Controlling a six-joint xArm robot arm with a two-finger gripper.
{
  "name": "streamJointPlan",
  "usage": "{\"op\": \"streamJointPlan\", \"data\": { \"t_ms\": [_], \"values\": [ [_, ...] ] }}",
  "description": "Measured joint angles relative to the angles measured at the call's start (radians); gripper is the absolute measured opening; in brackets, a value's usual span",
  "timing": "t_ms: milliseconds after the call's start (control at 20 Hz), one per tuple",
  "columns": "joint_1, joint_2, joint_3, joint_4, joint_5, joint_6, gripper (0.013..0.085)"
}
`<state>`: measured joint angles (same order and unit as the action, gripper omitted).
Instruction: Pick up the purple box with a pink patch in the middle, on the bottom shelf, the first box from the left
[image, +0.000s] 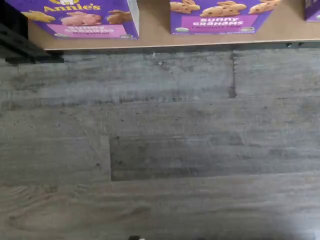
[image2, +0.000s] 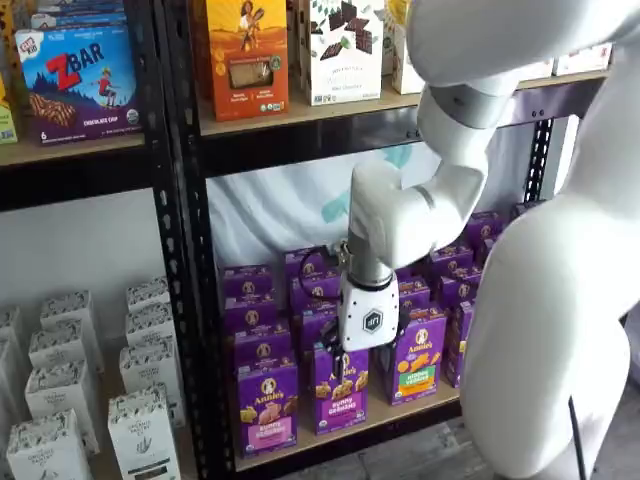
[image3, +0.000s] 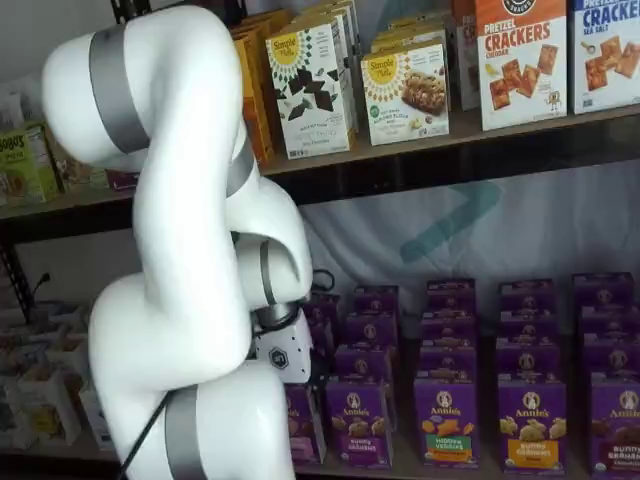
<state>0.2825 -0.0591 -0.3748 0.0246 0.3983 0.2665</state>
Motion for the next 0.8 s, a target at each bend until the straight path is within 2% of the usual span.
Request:
{"op": "streamJointPlan", "data": {
  "t_ms": [250,450,600,700,800],
  "values": [
    [0.001,0.122,-0.057,-0.028,-0.059,0.026,0.0850],
    [0.005,0.198,-0.085,0.033,-0.129,-0.030,0.0850],
    [0.014,0.257,-0.116,0.100,-0.168,-0.088,0.0850],
    [0.018,0.289,-0.140,0.117,-0.176,-0.101,0.0850],
    [0.022,0.329,-0.172,0.113,-0.185,-0.094,0.0850]
  ]
}}
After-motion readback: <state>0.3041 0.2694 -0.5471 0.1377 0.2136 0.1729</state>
